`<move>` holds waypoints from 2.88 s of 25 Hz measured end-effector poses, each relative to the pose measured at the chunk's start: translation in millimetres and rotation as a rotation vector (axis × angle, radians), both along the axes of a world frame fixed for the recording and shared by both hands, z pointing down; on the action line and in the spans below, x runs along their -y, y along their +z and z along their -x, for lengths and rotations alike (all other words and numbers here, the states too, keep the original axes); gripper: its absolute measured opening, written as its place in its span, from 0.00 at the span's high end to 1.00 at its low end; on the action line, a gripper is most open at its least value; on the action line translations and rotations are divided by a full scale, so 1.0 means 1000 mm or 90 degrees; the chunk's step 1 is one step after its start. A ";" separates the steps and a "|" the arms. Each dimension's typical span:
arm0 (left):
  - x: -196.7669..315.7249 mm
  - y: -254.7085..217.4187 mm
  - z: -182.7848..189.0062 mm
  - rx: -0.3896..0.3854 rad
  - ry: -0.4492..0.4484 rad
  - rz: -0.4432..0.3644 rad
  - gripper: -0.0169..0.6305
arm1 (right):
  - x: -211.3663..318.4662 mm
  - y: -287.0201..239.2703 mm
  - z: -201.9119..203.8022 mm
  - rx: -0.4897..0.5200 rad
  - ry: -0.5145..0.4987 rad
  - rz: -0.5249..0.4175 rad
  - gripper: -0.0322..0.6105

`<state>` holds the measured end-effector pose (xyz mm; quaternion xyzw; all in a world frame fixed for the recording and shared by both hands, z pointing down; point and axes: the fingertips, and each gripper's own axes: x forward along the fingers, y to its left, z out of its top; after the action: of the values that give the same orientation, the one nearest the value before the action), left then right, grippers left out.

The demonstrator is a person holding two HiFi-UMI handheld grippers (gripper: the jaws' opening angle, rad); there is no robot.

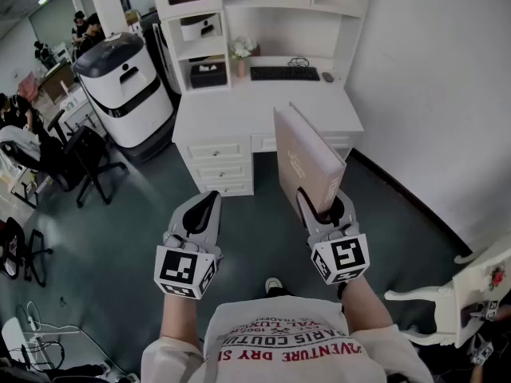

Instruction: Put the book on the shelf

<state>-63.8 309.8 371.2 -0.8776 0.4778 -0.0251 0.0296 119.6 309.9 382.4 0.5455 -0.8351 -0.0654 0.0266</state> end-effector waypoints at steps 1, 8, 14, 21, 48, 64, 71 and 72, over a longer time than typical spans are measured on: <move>0.001 0.000 0.000 0.000 0.000 -0.001 0.96 | 0.001 0.000 -0.001 0.000 0.000 0.000 0.68; 0.012 -0.002 -0.006 -0.004 -0.003 -0.004 0.96 | 0.013 -0.001 -0.010 0.013 0.002 0.000 0.68; 0.033 -0.003 -0.015 -0.014 -0.015 -0.009 0.96 | 0.034 0.001 -0.022 0.013 0.008 -0.001 0.68; 0.070 0.004 -0.032 -0.011 -0.045 -0.008 0.96 | 0.084 0.008 -0.048 0.027 -0.010 0.005 0.68; 0.422 -0.002 0.026 0.001 -0.008 0.013 0.96 | 0.434 -0.008 0.025 0.017 -0.016 0.014 0.68; 0.552 -0.039 0.049 0.010 0.058 -0.043 0.96 | 0.571 -0.085 0.061 -0.005 0.000 -0.078 0.68; 0.578 -0.066 0.041 0.000 0.074 -0.080 0.96 | 0.615 -0.153 0.060 -0.042 0.014 -0.154 0.68; 0.581 -0.069 0.039 0.003 0.073 -0.086 0.96 | 0.621 -0.163 0.060 -0.042 0.017 -0.162 0.68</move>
<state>-103.2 -271.1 302.2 -0.8996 0.4271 0.0072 0.0912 60.0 -311.5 219.1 0.5531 -0.8114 -0.1882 -0.0148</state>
